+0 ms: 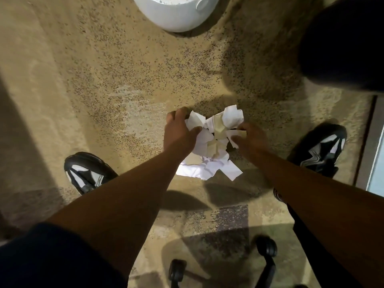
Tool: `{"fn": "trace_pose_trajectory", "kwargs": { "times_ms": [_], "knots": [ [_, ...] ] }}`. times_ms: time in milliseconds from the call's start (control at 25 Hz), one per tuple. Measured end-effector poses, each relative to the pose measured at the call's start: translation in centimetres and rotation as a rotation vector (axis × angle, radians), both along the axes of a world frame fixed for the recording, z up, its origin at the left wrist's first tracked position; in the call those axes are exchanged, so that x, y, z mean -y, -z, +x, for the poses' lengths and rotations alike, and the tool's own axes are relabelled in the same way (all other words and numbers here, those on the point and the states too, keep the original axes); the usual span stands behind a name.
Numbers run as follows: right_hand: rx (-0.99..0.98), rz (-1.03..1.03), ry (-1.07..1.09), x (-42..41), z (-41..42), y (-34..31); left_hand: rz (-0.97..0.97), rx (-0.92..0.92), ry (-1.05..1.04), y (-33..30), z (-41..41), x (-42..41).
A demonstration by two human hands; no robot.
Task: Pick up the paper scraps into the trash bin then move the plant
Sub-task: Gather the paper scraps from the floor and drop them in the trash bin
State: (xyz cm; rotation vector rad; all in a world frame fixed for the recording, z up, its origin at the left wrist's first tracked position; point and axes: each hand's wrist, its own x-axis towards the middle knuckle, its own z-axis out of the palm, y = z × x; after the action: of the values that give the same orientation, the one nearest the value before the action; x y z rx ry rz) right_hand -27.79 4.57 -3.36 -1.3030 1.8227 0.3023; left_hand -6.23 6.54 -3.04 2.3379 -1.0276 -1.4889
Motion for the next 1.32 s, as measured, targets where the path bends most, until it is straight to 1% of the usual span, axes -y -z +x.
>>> {"fn": "trace_pose_trajectory", "kwargs": {
  "times_ms": [120, 200, 280, 400, 480, 520, 640, 680, 840, 960, 1040, 1120, 1200, 1280, 1320],
  "knots": [
    [0.018, -0.154, -0.244, 1.8, -0.5, -0.4, 0.066, 0.066, 0.071, 0.5, -0.2, 0.5],
    [0.036, -0.189, -0.348, 3.5, -0.2, -0.5, 0.073, 0.085, 0.065, 0.6, -0.4, 0.4],
    [-0.001, -0.137, -0.387, 4.5, 1.0, -0.4, 0.043, 0.076, 0.050, 0.4, -0.4, 0.5],
    [-0.132, -0.053, -0.395, 4.6, 3.1, 0.4, 0.020, 0.036, -0.002, 0.3, -0.4, 1.0],
    [-0.165, -0.014, -0.407, 4.5, 3.8, 1.1, 0.037, 0.046, 0.030, 0.6, -0.6, 1.3],
    [-0.134, -0.004, -0.369, 4.6, 3.9, 1.3, 0.041, 0.055, 0.047, 0.7, -0.6, 1.4],
    [0.067, 0.015, -0.086, 4.4, 3.5, 1.6, 0.042, 0.060, 0.048, 0.9, -0.4, 1.6],
    [0.102, 0.036, -0.020, 4.2, 3.3, 1.4, 0.049, 0.057, 0.050, 1.0, -0.3, 1.7],
    [0.226, 0.120, 0.161, 4.0, 2.3, 0.8, 0.121, 0.078, 0.131, 1.2, 0.6, 1.9],
    [0.328, 0.138, 0.271, 4.6, 1.3, 0.1, 0.072, 0.110, 0.052, 0.9, 1.7, 1.7],
    [0.342, 0.150, 0.351, 4.9, 0.8, -0.3, 0.030, 0.134, -0.110, 0.3, 2.1, 1.7],
    [0.333, 0.181, 0.343, 5.1, 0.7, -0.4, 0.015, 0.093, -0.302, -0.5, 2.0, 2.0],
    [0.320, 0.216, 0.252, 5.0, 1.1, -0.2, 0.019, -0.073, -0.367, -0.8, 1.8, 2.3],
    [0.302, 0.200, 0.126, 4.5, 2.2, 0.1, 0.071, -0.270, -0.262, -1.2, 1.3, 2.5],
    [0.273, 0.172, 0.051, 4.1, 2.9, 0.4, 0.103, -0.287, -0.158, -1.3, 0.9, 2.4]
  ]
}}
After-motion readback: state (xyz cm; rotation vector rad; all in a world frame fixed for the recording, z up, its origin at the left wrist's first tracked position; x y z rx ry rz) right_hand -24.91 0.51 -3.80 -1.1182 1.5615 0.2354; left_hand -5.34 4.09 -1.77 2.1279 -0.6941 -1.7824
